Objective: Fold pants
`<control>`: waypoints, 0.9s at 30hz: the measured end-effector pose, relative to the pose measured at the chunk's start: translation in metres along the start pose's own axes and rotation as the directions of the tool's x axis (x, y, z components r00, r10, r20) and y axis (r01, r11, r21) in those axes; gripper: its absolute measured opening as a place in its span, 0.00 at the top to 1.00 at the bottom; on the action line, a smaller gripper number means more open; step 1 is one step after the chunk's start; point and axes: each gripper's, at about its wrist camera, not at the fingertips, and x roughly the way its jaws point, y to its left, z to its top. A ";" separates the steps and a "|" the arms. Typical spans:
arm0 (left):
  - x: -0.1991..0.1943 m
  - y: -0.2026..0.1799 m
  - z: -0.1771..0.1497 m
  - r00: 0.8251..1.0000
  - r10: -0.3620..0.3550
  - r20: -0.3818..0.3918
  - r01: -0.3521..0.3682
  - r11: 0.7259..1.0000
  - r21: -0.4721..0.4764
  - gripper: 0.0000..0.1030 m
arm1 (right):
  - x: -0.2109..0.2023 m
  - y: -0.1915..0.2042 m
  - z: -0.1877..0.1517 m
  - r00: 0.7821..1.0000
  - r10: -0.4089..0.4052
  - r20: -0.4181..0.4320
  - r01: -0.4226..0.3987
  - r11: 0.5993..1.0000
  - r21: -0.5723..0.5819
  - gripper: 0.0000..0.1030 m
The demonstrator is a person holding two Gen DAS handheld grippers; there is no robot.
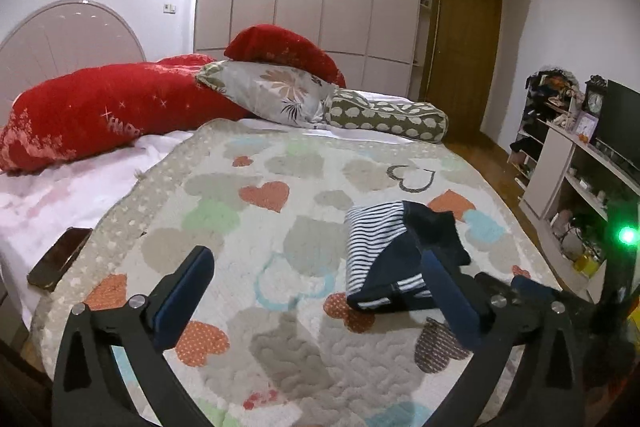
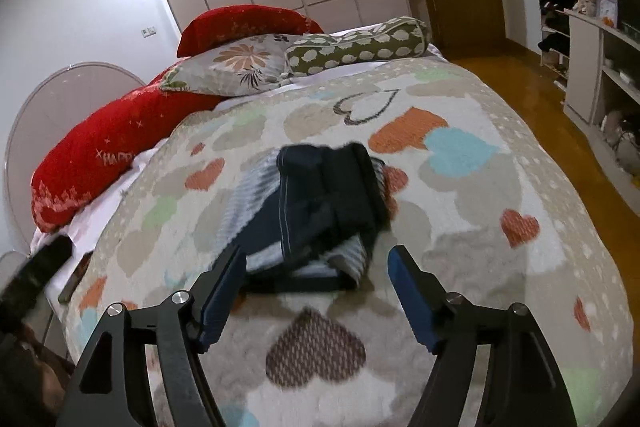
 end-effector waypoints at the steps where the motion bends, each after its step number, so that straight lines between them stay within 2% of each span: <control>1: -0.001 -0.002 0.001 1.000 -0.011 -0.016 0.011 1.000 0.006 0.00 | -0.003 0.000 -0.004 1.000 -0.004 -0.002 0.004 1.000 -0.001 0.23; 9: 0.006 -0.014 -0.010 0.995 -0.025 -0.101 0.028 0.999 0.034 0.00 | -0.008 -0.004 -0.014 0.999 -0.047 -0.017 0.047 0.999 0.002 0.21; 16: 0.023 -0.022 -0.024 0.981 -0.056 -0.187 0.067 0.996 0.057 0.00 | 0.003 -0.002 -0.023 0.996 -0.077 -0.044 0.076 0.997 -0.020 0.21; 27: 0.035 -0.025 -0.034 0.967 -0.061 -0.248 0.078 0.995 0.060 0.00 | 0.016 0.001 -0.032 0.991 -0.110 -0.078 0.106 0.993 -0.052 0.21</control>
